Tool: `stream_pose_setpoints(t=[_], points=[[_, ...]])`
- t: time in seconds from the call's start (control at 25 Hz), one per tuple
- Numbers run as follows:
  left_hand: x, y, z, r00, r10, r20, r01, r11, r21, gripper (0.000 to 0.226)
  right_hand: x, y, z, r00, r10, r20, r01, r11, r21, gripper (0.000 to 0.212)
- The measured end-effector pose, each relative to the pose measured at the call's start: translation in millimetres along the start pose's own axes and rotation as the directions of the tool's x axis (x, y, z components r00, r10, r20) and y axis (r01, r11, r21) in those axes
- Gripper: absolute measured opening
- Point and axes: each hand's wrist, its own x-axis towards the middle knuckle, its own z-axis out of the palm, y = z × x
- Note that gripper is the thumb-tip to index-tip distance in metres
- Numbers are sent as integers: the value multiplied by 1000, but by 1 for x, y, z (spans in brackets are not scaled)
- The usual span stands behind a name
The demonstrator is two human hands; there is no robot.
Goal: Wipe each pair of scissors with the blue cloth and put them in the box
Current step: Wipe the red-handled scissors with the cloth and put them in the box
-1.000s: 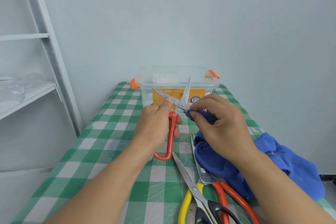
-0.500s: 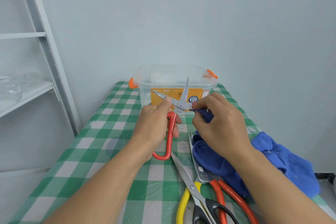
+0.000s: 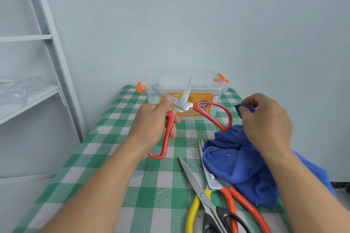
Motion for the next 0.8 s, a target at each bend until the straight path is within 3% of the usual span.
stream_pose_setpoints(t=[0.08, 0.12, 0.24, 0.32, 0.4, 0.56, 0.8], points=[[-1, 2, -4, 997, 33, 77, -31, 999, -26, 67, 1, 0, 1, 1000, -5, -30, 9, 992, 124, 6], [-2, 2, -6, 993, 48, 111, -46, 999, -18, 66, 1, -1, 1, 999, -16, -37, 25, 960, 279, 2], [-1, 0, -8, 985, 52, 165, -61, 997, 46, 66, -3, -13, -5, 997, -48, 64, -17, 651, 759, 11], [0, -3, -7, 984, 44, 171, -53, 997, 50, 66, -9, -20, -6, 970, -149, 190, -83, 535, 841, 14], [0, -4, -6, 985, 42, 167, -50, 998, 44, 67, -15, -24, -2, 917, -261, 300, -124, 530, 839, 14], [-1, -6, -3, 984, 27, 176, -36, 998, 52, 70, -22, -25, 4, 845, -329, 421, -116, 657, 745, 19], [-4, -3, -4, 965, 43, 260, -89, 982, 169, 47, -23, -24, 5, 854, -367, 370, 4, 714, 700, 16]])
